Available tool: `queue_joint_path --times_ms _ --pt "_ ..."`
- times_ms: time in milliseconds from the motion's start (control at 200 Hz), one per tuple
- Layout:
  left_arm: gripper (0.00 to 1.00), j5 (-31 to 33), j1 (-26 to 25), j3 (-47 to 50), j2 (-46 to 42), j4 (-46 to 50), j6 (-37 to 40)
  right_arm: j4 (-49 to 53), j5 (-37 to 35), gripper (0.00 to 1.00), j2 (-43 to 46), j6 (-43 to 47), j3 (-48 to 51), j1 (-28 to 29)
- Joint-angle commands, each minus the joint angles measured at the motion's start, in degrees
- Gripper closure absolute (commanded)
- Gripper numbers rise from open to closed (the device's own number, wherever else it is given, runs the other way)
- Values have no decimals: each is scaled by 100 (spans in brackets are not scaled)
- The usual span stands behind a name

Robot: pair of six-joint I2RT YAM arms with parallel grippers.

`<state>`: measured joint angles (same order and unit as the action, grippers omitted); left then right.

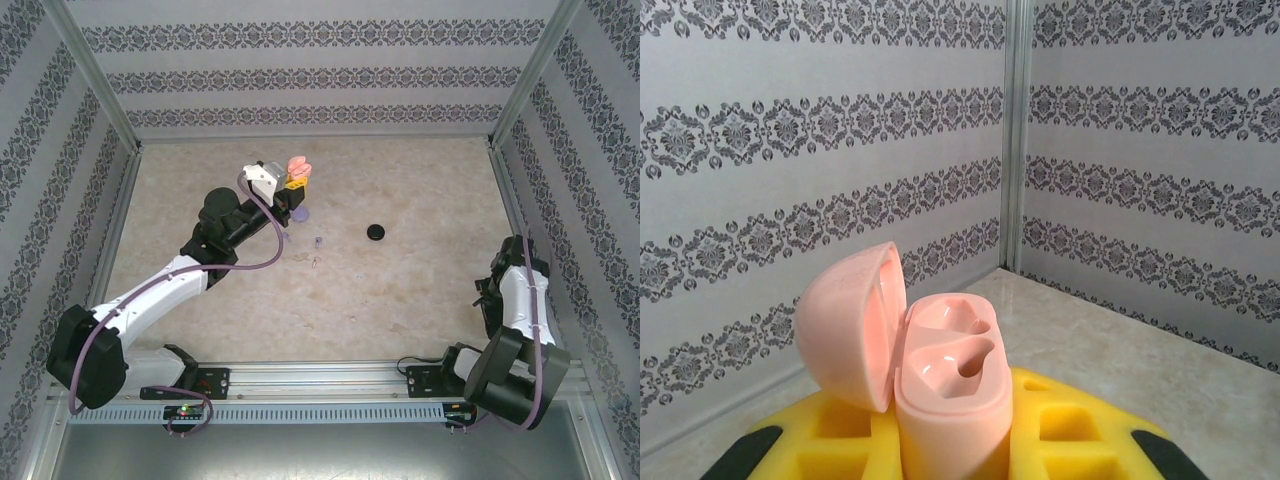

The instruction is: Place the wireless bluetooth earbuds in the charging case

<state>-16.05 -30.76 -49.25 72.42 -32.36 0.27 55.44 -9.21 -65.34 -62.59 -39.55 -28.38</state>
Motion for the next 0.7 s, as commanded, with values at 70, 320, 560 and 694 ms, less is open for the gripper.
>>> queue_joint_path --times_ms 70,320,560,694 --pt "100 -87 -88 -251 135 -34 -142 -192 73 10 -254 430 26 -396" --pt "100 -62 -124 -333 226 -74 -135 -509 174 11 -674 515 35 -526" --pt "100 -50 -132 -350 206 -38 -73 -736 201 12 -1069 513 -26 -528" --pt "100 -47 -132 -339 179 -27 -41 -845 191 12 -1255 511 -10 -519"
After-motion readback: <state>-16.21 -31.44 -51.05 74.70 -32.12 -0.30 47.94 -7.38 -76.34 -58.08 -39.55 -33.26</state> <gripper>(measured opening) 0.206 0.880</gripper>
